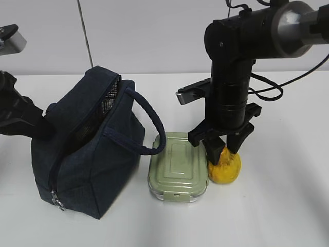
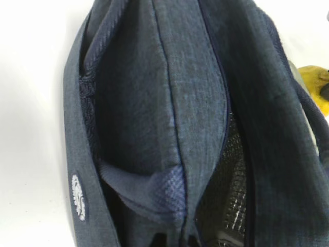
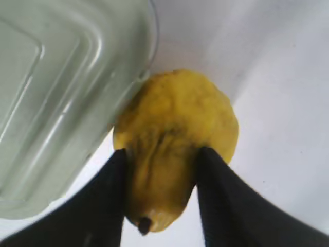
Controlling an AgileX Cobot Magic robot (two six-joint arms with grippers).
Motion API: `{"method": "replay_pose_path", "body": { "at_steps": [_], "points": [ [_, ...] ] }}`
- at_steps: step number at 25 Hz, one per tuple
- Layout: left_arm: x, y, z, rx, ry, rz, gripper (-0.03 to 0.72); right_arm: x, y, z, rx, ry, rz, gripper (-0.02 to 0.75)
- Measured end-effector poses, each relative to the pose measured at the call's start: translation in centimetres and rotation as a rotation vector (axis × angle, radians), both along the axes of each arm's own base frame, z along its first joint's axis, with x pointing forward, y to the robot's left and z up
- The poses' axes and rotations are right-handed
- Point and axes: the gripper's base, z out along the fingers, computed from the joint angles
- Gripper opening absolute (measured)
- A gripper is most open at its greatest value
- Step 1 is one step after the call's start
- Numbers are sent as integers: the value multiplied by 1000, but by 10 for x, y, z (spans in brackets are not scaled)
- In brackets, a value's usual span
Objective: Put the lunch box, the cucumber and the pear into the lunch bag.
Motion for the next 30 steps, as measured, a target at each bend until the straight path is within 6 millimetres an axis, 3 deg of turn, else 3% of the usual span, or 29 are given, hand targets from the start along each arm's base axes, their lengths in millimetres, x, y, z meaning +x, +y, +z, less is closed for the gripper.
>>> {"method": "replay_pose_path", "body": {
  "at_steps": [1, 2, 3, 7, 11, 15, 18, 22, 30],
  "points": [
    [0, 0, 0, 0, 0, 0, 3, 0, -1, 1, -8, -6, 8, 326],
    [0, 0, 0, 0, 0, 0, 3, 0, -2, 2, -13, -12, 13, 211],
    [0, 0, 0, 0, 0, 0, 3, 0, -2, 3, -15, -14, 16, 186],
    [0, 0, 0, 0, 0, 0, 3, 1, 2, 17, 5, -51, 25, 169],
    [0, 0, 0, 0, 0, 0, 2, 2, 16, 86, 109, -243, 47, 164],
    [0, 0, 0, 1, 0, 0, 2, -12, 35, 162, 242, -429, 102, 164],
    [0, 0, 0, 1, 0, 0, 2, -24, 54, 188, 409, -444, 186, 162],
    [0, 0, 0, 1, 1, -1, 2, -33, 82, 184, 577, -370, 286, 162],
    [0, 0, 0, 3, 2, -2, 2, -22, 125, 119, 567, -237, 384, 161]
  ]
}}
